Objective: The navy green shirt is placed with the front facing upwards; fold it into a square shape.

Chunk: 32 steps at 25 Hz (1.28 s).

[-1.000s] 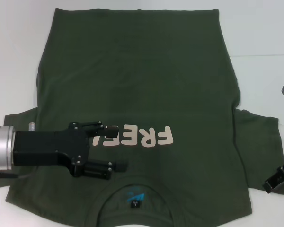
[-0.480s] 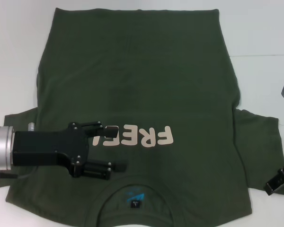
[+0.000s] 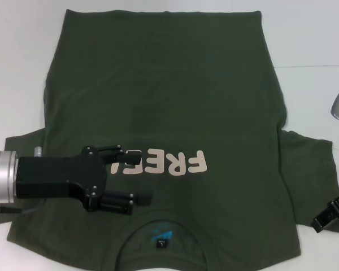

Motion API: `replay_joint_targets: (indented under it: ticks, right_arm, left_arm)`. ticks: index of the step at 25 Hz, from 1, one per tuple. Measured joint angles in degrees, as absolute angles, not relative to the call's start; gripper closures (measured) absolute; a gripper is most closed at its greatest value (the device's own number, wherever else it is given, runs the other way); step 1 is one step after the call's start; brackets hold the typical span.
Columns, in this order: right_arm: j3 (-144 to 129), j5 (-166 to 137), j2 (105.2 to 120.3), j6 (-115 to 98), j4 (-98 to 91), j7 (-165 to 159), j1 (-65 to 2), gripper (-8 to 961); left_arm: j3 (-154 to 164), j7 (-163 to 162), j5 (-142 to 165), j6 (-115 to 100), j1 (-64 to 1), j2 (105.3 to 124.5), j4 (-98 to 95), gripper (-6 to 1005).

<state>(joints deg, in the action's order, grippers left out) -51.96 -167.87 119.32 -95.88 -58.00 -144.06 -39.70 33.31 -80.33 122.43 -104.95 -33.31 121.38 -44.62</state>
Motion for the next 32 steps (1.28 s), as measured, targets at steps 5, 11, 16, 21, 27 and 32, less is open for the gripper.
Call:
replay_joint_targets:
  ticks: [5,11,16,21,27,32]
  right_arm:
    - [-51.94,-167.86,119.44,-95.76,-57.40,-144.06,-39.80,192]
    - [-51.94,-167.83,119.34,-95.69,-57.38,-144.06,-39.79,192]
    - [-51.76,-167.85,118.75,-95.81,-57.73,-144.15,-39.53,193]
    - [-51.90,-167.87,118.69,-95.99,-57.83,-144.18,-39.40,193]
    - [-51.94,-167.87,118.70,-95.89,-57.51,-144.20,-39.37,193]
    - [-51.94,-167.87,118.96,-95.82,-57.45,-144.22,-39.37,194]
  left_arm:
    - [33.31,-80.31,122.17,-104.93,-33.31,121.37,-44.64,65]
    - [33.31,-80.24,121.93,-104.97,-33.31,121.29,-44.63,65]
    - [33.31,-80.24,121.90,-105.01,-33.17,121.28,-44.61,64]
    - [33.31,-80.24,121.90,-105.03,-33.13,121.29,-44.57,64]
    - [33.31,-80.24,121.90,-105.03,-33.13,121.29,-44.61,64]
    - [33.31,-80.24,121.90,-105.03,-33.13,121.28,-44.58,64]
